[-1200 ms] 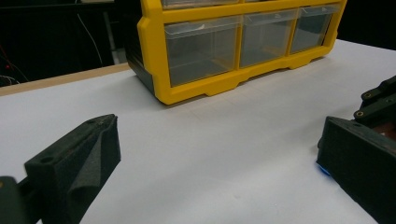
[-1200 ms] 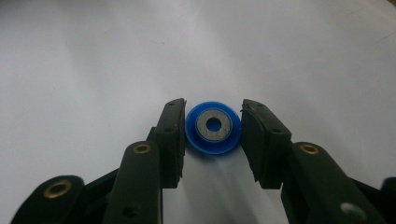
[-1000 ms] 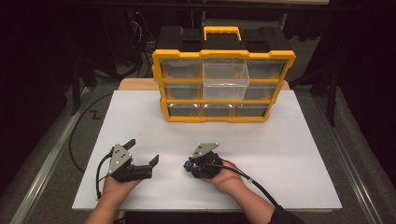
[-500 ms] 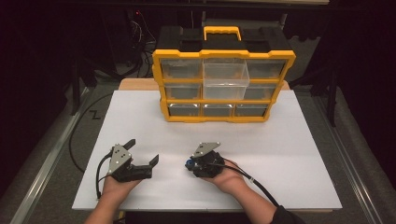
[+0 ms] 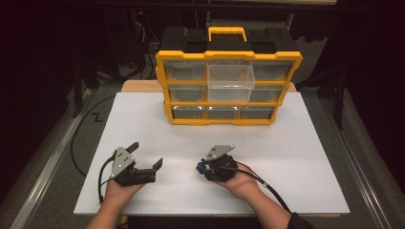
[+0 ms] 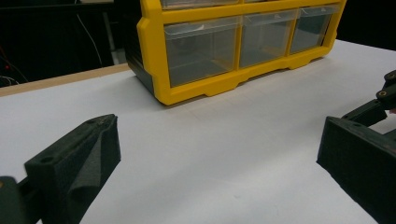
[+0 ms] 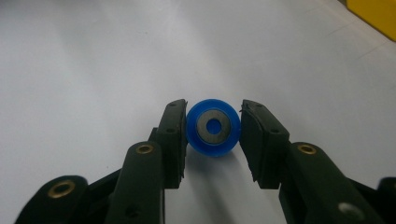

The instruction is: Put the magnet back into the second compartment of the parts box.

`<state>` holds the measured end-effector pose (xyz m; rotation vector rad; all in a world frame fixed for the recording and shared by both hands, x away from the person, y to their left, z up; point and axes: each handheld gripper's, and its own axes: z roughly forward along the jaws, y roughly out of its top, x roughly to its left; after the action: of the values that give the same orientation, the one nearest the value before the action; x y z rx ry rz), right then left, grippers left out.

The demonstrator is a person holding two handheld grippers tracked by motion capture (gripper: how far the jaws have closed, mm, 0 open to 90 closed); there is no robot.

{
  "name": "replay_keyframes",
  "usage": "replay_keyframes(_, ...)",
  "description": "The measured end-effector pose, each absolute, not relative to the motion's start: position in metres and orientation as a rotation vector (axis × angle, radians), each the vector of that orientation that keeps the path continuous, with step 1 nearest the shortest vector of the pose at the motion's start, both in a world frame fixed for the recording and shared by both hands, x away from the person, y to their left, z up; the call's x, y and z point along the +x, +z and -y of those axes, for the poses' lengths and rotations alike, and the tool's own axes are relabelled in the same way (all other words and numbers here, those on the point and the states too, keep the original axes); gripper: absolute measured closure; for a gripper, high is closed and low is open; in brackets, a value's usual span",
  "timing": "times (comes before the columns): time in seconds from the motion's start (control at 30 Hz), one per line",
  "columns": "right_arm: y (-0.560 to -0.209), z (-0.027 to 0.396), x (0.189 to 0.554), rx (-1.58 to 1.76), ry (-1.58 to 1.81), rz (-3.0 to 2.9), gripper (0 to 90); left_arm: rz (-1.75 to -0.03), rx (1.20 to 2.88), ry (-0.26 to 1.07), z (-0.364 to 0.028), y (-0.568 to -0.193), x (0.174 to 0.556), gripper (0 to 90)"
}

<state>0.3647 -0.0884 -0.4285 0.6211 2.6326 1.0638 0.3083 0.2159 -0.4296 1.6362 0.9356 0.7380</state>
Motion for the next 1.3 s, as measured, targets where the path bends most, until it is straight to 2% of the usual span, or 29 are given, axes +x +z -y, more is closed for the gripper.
replay_keyframes(0.47, -0.420, 0.123, 0.366, 0.681, 1.061, -2.581, 64.2, -0.936, 1.632, 0.737, -0.217, -0.429, 0.308, 0.0)
replay_keyframes(1.0, -0.415, 0.189, 0.363, 0.793, 1.026, -2.507, 64.2, -0.935, 1.637, 0.738, -0.216, -0.430, 0.308, 0.0)
replay_keyframes(1.3, -0.413, 0.212, 0.363, 0.853, 1.010, -2.489, 64.2, -0.938, 1.635, 0.738, -0.215, -0.429, 0.308, 0.0)
